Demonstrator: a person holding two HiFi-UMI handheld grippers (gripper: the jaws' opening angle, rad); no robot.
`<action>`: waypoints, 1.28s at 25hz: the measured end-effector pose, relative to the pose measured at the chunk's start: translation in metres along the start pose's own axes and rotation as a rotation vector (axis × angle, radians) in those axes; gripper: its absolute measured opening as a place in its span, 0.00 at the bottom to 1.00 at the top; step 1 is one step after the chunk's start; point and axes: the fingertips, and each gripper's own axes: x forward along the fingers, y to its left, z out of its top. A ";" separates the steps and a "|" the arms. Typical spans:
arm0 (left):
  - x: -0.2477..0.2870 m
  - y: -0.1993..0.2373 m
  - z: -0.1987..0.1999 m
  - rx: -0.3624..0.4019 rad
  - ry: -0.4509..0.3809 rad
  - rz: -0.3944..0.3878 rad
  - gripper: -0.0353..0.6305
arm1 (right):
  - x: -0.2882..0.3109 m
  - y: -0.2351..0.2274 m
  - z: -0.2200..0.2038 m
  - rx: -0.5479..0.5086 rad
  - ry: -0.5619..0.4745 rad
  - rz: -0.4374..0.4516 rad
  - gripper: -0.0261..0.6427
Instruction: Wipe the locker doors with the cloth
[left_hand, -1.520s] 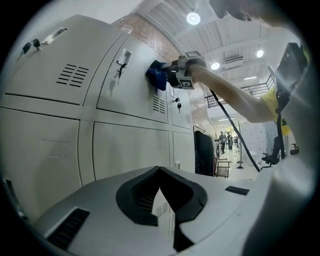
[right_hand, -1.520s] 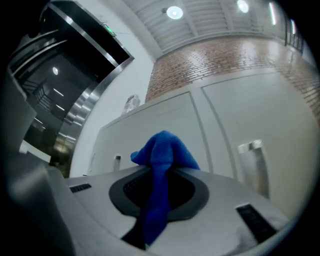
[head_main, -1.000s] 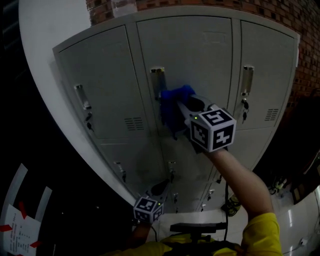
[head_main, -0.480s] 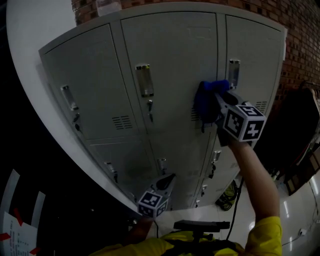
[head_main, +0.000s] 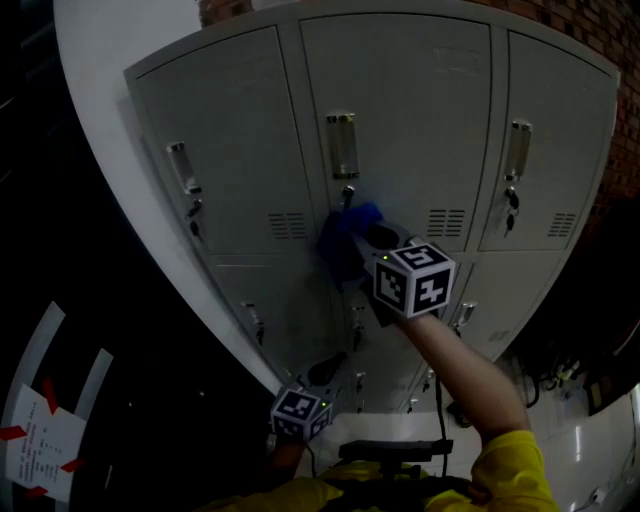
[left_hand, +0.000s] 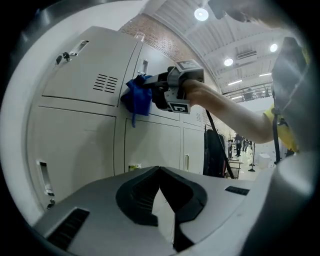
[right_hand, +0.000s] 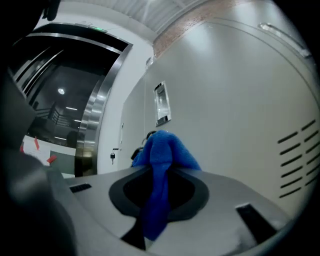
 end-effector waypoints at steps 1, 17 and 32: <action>-0.004 0.004 -0.005 -0.007 0.003 0.012 0.06 | 0.006 0.005 -0.003 -0.021 -0.005 0.002 0.14; 0.009 0.006 -0.004 0.022 0.022 -0.025 0.06 | -0.157 -0.164 0.004 0.016 -0.096 -0.387 0.14; -0.023 0.008 -0.025 0.021 0.031 -0.038 0.06 | -0.225 -0.024 -0.193 0.048 0.020 -0.344 0.14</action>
